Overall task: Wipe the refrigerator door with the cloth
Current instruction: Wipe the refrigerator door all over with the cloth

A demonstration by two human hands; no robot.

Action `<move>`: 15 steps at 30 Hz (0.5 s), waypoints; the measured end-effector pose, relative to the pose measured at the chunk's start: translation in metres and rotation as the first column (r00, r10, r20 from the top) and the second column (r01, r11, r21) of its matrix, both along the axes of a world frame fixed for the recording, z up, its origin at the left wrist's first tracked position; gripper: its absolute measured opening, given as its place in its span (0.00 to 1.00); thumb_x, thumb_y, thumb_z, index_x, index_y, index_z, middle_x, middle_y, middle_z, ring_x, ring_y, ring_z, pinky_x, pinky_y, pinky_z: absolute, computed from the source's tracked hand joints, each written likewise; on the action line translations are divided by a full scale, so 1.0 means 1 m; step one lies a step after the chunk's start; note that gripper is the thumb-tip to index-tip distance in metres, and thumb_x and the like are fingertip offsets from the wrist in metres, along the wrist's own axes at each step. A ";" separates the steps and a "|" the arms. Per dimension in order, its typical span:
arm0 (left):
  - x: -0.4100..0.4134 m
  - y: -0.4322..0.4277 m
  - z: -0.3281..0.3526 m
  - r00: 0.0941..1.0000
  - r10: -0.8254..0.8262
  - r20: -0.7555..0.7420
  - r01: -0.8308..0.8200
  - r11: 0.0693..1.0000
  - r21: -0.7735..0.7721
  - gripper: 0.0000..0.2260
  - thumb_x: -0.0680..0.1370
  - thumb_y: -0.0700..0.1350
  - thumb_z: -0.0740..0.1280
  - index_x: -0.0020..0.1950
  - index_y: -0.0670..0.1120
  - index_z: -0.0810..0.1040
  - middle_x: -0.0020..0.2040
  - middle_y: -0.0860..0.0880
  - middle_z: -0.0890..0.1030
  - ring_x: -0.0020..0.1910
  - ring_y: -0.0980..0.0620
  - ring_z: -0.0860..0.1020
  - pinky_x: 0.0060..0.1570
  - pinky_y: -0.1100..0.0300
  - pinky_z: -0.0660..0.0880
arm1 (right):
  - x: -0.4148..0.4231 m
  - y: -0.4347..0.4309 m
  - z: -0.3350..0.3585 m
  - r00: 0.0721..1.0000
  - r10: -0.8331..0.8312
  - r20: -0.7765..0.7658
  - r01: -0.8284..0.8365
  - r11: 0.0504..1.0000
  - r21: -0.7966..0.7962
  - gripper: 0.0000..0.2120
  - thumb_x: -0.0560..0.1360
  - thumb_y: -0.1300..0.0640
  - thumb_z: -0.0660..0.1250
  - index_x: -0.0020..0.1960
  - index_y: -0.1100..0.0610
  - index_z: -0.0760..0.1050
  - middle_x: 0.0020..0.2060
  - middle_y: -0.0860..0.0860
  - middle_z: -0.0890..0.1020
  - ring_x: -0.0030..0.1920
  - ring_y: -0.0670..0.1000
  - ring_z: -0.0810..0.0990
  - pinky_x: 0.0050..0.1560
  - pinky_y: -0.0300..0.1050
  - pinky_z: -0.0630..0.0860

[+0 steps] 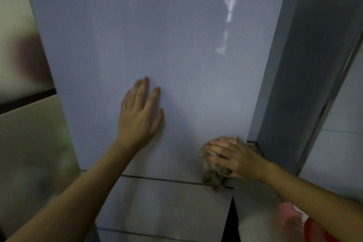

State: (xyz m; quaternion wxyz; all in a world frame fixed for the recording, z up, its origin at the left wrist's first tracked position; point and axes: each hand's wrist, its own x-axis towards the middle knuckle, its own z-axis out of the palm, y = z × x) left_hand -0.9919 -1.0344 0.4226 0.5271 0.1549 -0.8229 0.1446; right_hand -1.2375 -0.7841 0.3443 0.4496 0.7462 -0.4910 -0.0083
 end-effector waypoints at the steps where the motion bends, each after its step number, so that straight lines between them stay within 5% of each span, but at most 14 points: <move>1: 0.002 -0.004 0.002 1.000 0.004 -0.004 -0.004 1.000 0.002 0.24 0.83 0.52 0.60 0.77 0.43 0.68 0.80 0.37 0.62 0.79 0.37 0.61 0.74 0.41 0.63 | 0.000 -0.003 0.008 1.000 0.003 0.018 -0.003 1.000 -0.021 0.21 0.80 0.46 0.67 0.70 0.54 0.77 0.71 0.57 0.78 0.72 0.58 0.73 0.75 0.54 0.67; 15: 0.017 -0.039 0.081 0.992 0.033 -0.123 -0.035 0.999 -0.018 0.24 0.82 0.51 0.61 0.76 0.43 0.69 0.80 0.38 0.62 0.79 0.37 0.63 0.73 0.41 0.64 | 0.046 -0.064 0.254 0.942 0.080 0.325 0.140 0.787 -0.601 0.30 0.76 0.43 0.73 0.72 0.58 0.76 0.71 0.58 0.76 0.73 0.60 0.72 0.72 0.59 0.67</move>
